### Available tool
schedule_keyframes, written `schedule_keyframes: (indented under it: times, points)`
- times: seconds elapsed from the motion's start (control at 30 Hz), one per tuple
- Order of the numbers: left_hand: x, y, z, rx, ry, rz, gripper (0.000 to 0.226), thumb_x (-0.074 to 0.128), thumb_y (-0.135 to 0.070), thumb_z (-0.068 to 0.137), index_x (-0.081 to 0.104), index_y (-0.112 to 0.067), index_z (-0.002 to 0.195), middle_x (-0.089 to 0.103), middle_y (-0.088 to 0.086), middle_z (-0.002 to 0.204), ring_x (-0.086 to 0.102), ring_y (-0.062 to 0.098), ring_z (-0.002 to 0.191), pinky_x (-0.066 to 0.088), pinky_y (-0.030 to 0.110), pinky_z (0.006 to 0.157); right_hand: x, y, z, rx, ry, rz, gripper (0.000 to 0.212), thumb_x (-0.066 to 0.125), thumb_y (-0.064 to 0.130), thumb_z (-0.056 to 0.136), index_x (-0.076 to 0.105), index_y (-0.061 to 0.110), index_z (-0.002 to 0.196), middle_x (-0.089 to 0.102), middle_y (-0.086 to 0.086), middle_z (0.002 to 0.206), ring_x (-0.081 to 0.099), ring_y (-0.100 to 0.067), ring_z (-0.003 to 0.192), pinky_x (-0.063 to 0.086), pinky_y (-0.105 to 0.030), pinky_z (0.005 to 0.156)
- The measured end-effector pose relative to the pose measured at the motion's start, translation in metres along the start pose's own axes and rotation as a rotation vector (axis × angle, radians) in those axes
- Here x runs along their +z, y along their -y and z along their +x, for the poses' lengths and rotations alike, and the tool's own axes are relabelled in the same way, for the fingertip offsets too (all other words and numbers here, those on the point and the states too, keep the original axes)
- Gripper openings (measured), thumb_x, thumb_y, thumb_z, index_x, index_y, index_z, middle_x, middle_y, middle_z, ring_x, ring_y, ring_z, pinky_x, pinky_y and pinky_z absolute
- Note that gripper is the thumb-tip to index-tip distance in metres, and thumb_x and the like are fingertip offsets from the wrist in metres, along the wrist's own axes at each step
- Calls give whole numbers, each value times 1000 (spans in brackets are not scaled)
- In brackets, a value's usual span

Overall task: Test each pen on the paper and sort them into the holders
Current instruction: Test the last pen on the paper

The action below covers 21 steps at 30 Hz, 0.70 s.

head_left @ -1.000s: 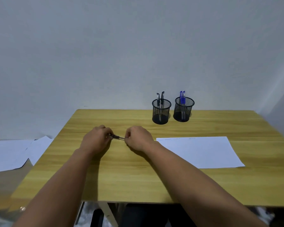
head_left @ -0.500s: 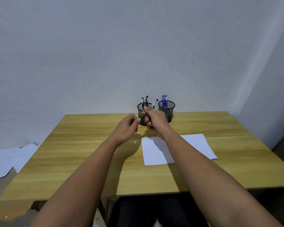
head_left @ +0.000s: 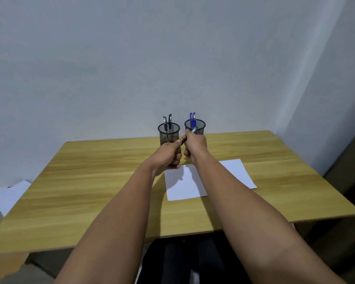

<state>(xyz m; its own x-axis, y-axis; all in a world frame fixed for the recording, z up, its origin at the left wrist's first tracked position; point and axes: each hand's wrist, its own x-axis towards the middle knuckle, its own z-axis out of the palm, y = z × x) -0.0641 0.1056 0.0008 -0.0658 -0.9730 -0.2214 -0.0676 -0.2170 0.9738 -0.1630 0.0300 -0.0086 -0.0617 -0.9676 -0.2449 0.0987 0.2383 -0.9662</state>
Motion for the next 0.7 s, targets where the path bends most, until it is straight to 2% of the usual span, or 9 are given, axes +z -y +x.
schedule_keyframes:
  times: [0.07, 0.13, 0.2, 0.27, 0.33, 0.4, 0.47, 0.53, 0.7]
  points:
    - [-2, 0, -3, -37, 66, -89, 45, 39, -40, 108, 31, -26, 66, 23, -3, 58, 18, 16, 52, 40, 26, 55, -6, -3, 15, 33, -76, 33, 32, 56, 23, 105, 60, 15, 75, 61, -5, 73, 42, -19, 51, 30, -22, 40]
    - [-10, 6, -8, -59, 133, -136, 45, 39, -38, 108, 30, -25, 66, 20, -2, 61, 16, 17, 56, 41, 28, 58, -35, 4, 34, 90, -234, 141, 26, 53, 17, 103, 58, 15, 77, 60, -8, 79, 44, -20, 53, 28, -21, 39]
    - [-25, 20, -13, -25, 23, -58, 46, 42, -39, 107, 36, -21, 65, 31, -2, 58, 27, 17, 53, 46, 31, 64, -76, 15, 51, 80, -348, 152, 23, 50, 14, 100, 58, 15, 78, 51, -3, 73, 38, -20, 54, 28, -20, 39]
    - [-49, 40, -12, 58, -241, 267, 47, 45, -41, 105, 48, -15, 67, 52, -2, 58, 48, 21, 57, 48, 34, 69, -103, 25, 53, 2, -348, 105, 26, 53, 20, 100, 65, 14, 78, 50, -1, 67, 36, -19, 52, 29, -24, 44]
    - [-74, 62, -6, 60, -432, 739, 41, 48, -42, 102, 62, -15, 76, 68, 4, 76, 63, 29, 76, 48, 37, 73, -110, 25, 50, -85, -266, 77, 29, 60, 26, 101, 65, 15, 74, 52, 0, 60, 37, -15, 44, 31, -24, 46]
    - [-94, 79, -1, -4, -535, 1013, 34, 49, -40, 101, 71, -16, 91, 70, 12, 98, 65, 35, 94, 50, 38, 76, -112, 18, 46, -163, -202, 8, 33, 70, 29, 99, 60, 16, 70, 54, 0, 56, 40, -11, 38, 34, -22, 43]
    - [-106, 89, 1, -3, -598, 1172, 32, 48, -37, 101, 73, -17, 103, 65, 13, 108, 63, 38, 101, 53, 41, 79, -118, 7, 45, -227, -181, -53, 37, 74, 28, 98, 55, 17, 68, 55, -2, 54, 41, -10, 35, 34, -20, 40]
    - [-112, 95, 2, 37, -619, 1301, 32, 49, -37, 102, 74, -18, 108, 58, 12, 108, 61, 37, 101, 54, 45, 78, -125, -3, 45, -262, -173, -73, 37, 70, 24, 102, 53, 17, 70, 56, -3, 53, 42, -10, 35, 35, -20, 39]
    - [-110, 103, 2, 69, -654, 1408, 29, 54, -36, 98, 72, -20, 114, 57, 12, 114, 55, 37, 105, 51, 46, 80, -128, -22, 44, -200, -111, -58, 16, 62, 13, 103, 66, 10, 88, 70, -10, 64, 56, -15, 43, 45, -23, 47]
